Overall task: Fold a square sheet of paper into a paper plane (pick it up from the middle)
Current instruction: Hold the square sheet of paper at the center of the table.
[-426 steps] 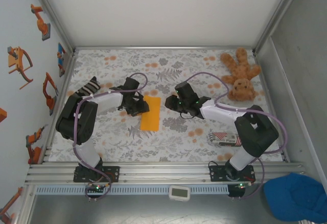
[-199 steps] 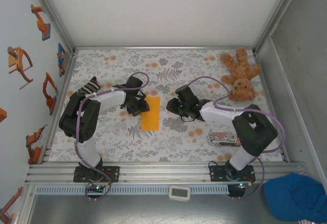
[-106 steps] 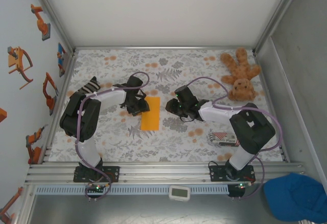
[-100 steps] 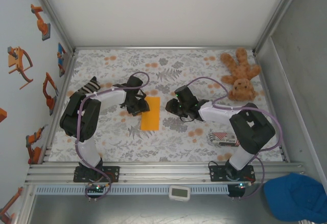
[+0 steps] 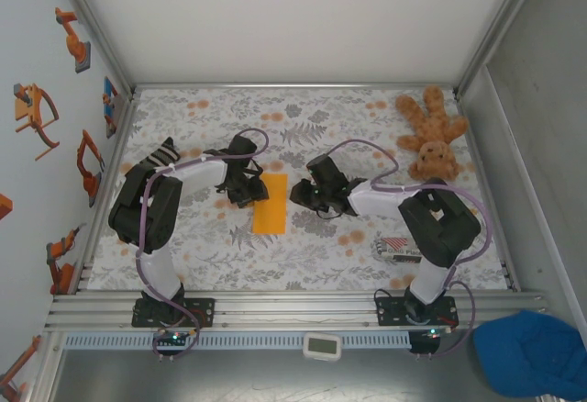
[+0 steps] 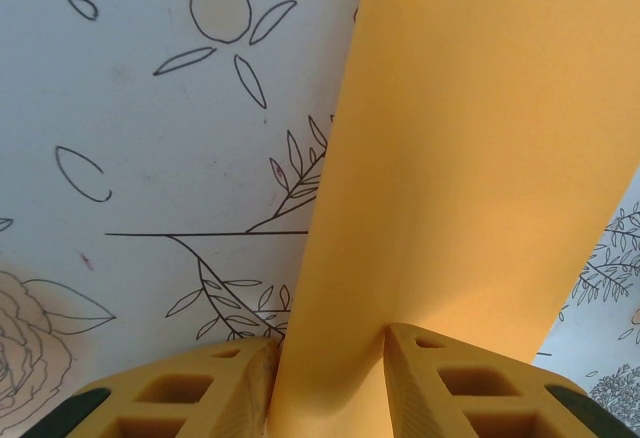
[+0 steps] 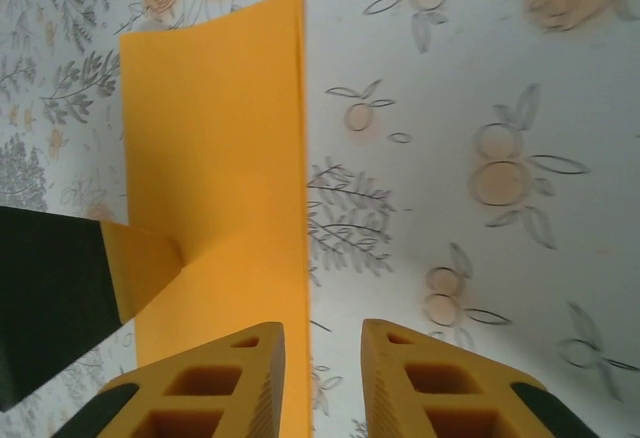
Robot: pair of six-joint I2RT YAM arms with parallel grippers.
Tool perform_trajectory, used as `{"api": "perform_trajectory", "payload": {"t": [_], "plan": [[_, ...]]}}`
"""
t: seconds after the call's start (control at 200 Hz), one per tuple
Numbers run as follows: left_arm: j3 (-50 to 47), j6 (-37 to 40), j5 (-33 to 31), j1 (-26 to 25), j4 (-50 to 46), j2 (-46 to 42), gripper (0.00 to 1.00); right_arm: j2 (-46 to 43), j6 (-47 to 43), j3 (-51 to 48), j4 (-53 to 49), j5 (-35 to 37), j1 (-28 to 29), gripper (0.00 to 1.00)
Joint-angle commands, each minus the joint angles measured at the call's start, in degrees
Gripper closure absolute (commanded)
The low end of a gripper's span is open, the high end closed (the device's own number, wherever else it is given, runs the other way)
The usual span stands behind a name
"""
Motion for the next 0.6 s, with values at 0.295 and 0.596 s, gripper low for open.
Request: {"api": "perform_trajectory", "payload": {"t": [0.295, 0.596], "plan": [[-5.0, 2.0, -5.3, -0.1, 0.3, 9.7, 0.64, 9.3, 0.4, 8.1, 4.4, -7.9, 1.4, 0.96], [-4.7, 2.5, -5.3, -0.3, 0.4, 10.4, 0.63, 11.8, 0.4, 9.3, 3.1, -8.5, 1.4, 0.99]]}}
